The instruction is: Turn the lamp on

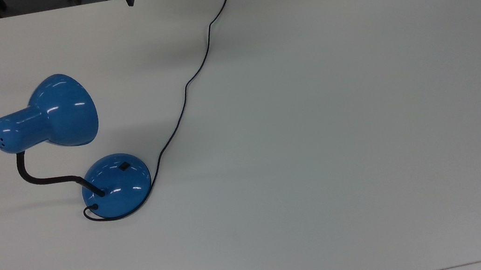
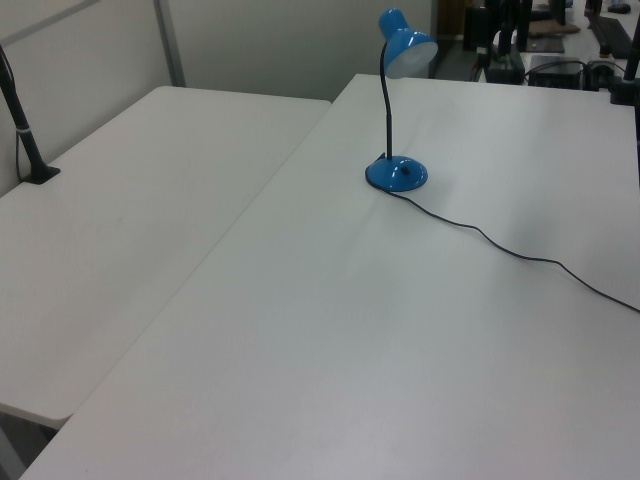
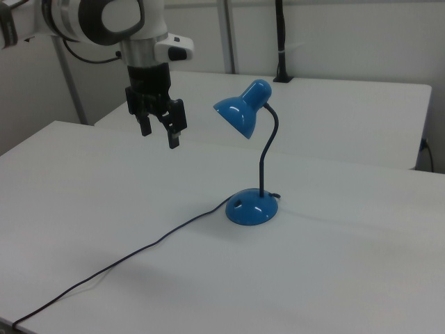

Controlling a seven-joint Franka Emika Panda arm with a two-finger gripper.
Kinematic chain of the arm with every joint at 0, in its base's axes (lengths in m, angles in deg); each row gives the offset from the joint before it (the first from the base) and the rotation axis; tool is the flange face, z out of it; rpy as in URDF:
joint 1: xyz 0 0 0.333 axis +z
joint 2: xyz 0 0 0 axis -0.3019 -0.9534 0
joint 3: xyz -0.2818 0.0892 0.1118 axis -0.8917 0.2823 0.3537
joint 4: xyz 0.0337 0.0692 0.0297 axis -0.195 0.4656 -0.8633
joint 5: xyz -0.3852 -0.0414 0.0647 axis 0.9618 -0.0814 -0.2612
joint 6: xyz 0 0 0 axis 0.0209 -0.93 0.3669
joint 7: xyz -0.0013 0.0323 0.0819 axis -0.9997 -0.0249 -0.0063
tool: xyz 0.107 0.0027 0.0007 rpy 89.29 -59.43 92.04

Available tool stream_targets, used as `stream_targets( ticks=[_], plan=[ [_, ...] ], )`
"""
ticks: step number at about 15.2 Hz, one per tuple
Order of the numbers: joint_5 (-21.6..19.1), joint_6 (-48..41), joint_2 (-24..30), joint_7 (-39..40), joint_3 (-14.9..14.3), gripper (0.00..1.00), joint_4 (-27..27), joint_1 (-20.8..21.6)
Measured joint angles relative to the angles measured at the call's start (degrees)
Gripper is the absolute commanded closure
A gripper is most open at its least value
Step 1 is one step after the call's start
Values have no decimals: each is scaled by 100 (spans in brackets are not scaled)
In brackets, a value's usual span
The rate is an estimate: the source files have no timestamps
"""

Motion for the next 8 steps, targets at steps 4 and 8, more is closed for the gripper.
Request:
stream_targets(
  ticks=[4,8],
  plan=[
    [-95,132,-9,0,-6,87,30,-1],
    [-229,807,-23,0,-4,99,319,18]
  ],
)
